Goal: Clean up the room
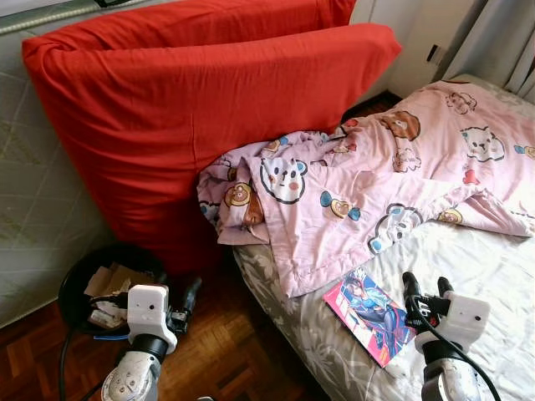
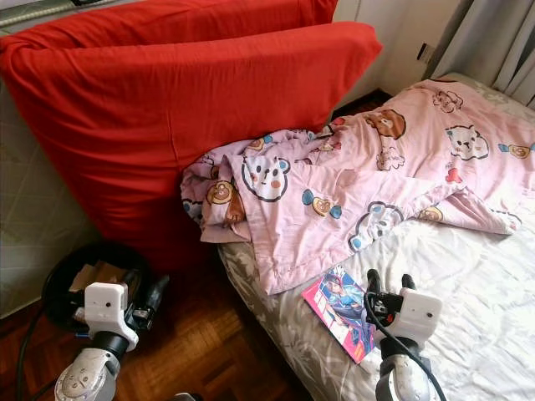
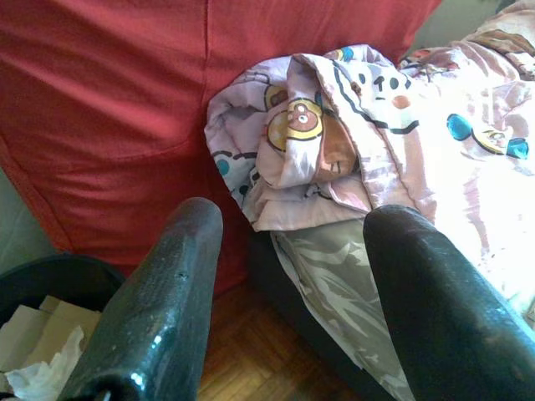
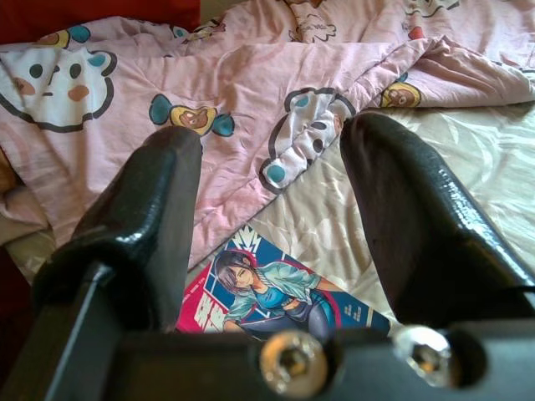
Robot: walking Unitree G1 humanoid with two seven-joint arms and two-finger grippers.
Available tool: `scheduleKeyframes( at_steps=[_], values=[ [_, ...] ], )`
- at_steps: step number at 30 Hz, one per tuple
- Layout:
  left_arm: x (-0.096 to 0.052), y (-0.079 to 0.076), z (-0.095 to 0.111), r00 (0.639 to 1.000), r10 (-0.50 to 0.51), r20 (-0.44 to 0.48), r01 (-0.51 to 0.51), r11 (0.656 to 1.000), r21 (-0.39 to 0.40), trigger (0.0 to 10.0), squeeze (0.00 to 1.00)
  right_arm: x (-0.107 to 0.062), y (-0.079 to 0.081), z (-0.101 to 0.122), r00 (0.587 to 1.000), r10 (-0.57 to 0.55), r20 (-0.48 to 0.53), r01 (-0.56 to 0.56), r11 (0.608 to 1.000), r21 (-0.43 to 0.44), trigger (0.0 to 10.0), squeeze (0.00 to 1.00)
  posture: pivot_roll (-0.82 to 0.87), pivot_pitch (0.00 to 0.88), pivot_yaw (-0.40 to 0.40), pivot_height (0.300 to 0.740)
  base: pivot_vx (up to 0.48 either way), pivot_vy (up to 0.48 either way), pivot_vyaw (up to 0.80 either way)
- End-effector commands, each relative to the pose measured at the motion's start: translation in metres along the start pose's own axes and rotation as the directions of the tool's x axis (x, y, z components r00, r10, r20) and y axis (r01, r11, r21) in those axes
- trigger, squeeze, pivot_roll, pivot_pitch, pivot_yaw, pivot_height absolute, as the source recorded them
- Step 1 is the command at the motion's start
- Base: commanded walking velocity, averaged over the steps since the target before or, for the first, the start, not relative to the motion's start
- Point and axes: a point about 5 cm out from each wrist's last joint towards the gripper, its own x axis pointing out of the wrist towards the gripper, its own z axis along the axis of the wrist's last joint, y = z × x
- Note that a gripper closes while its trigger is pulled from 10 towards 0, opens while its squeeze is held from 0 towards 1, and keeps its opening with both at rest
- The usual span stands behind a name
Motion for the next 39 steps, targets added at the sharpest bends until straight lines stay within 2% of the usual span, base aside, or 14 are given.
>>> scheduleKeyframes(
  at_steps=[1,7,12,14,29,33,39],
  values=[
    [-0.0045,0.0020,-0.0034,1.000,0.006,-0.027,-0.006,1.000,0.006,10.0,0.00,-0.0030,-0.0040,0.0001,1.000,-0.013,0.010,0.013,1.000,0.000,10.0,0.00,0.05,0.201,-0.029,0.677,0.000,0.000,0.00],
    [-0.0049,0.0017,-0.0026,1.000,0.007,-0.028,-0.007,1.000,0.005,10.0,0.00,-0.0025,-0.0028,0.0007,1.000,-0.007,0.011,0.007,1.000,0.005,10.0,0.00,0.05,0.218,-0.032,0.677,0.000,0.000,0.00],
    [-0.0066,0.0010,-0.0035,0.999,0.005,-0.034,-0.005,1.000,0.004,10.0,0.00,-0.0010,-0.0016,-0.0020,1.000,-0.004,-0.025,0.004,1.000,0.000,10.0,0.00,0.06,0.231,-0.036,0.672,0.000,0.000,0.00],
    [-0.0078,0.0006,-0.0043,0.999,0.005,-0.039,-0.005,1.000,0.002,10.0,0.00,-0.0007,-0.0018,-0.0007,1.000,-0.004,-0.011,0.004,1.000,-0.005,10.0,0.00,0.06,0.240,-0.038,0.657,0.000,0.000,0.00],
    [-0.0090,-0.0020,-0.0030,0.999,-0.003,-0.048,0.003,1.000,0.000,10.0,0.00,-0.0002,0.0012,0.0007,1.000,0.003,0.000,-0.003,1.000,0.014,10.0,0.00,0.06,0.254,-0.038,0.657,0.000,0.000,0.00],
    [-0.0099,-0.0035,-0.0040,0.998,-0.014,-0.056,0.014,1.000,-0.002,10.0,0.00,-0.0005,0.0024,-0.0027,0.999,0.010,-0.032,-0.009,1.000,0.013,10.0,0.00,0.06,0.257,-0.037,0.657,0.000,0.000,0.00],
    [-0.0110,-0.0057,-0.0047,0.998,-0.025,-0.062,0.024,1.000,-0.011,10.0,0.00,-0.0001,0.0051,-0.0045,0.999,0.018,-0.029,-0.018,1.000,0.020,10.0,0.00,0.06,0.259,-0.038,0.637,0.000,0.000,0.00]
  ],
)
